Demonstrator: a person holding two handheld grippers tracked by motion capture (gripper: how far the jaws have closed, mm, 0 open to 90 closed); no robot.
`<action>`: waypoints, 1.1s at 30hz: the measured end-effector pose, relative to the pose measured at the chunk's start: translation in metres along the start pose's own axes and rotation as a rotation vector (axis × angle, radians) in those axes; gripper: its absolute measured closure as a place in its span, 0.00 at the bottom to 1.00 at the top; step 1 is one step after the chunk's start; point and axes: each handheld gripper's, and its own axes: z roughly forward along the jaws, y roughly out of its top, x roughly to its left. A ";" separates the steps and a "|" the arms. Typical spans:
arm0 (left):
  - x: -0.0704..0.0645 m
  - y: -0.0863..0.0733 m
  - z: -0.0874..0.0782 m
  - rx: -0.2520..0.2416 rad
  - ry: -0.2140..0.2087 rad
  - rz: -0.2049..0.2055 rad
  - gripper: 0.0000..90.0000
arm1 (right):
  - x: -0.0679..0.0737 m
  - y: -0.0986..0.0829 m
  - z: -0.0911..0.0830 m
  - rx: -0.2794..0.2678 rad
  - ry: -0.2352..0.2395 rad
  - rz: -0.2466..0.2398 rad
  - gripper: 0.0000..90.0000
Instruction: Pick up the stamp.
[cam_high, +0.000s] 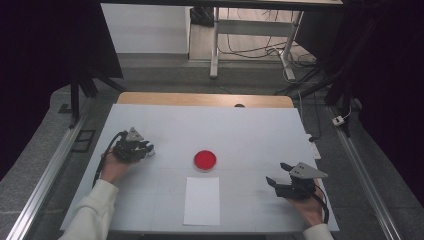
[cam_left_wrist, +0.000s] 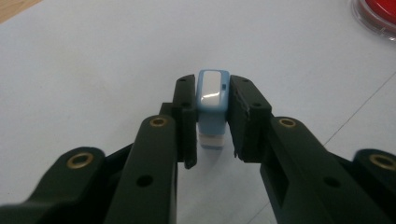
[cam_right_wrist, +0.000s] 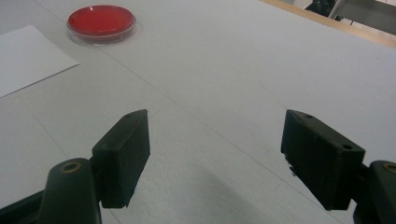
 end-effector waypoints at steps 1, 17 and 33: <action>0.000 0.000 0.000 -0.001 -0.001 0.002 0.82 | 0.000 0.000 0.000 0.000 0.000 0.000 0.26; 0.001 0.000 -0.004 -0.005 0.007 -0.006 0.84 | 0.000 0.000 0.000 -0.001 -0.005 -0.003 0.27; 0.003 -0.001 -0.012 -0.053 -0.029 -0.054 0.84 | 0.000 -0.001 -0.001 -0.005 -0.006 -0.006 0.27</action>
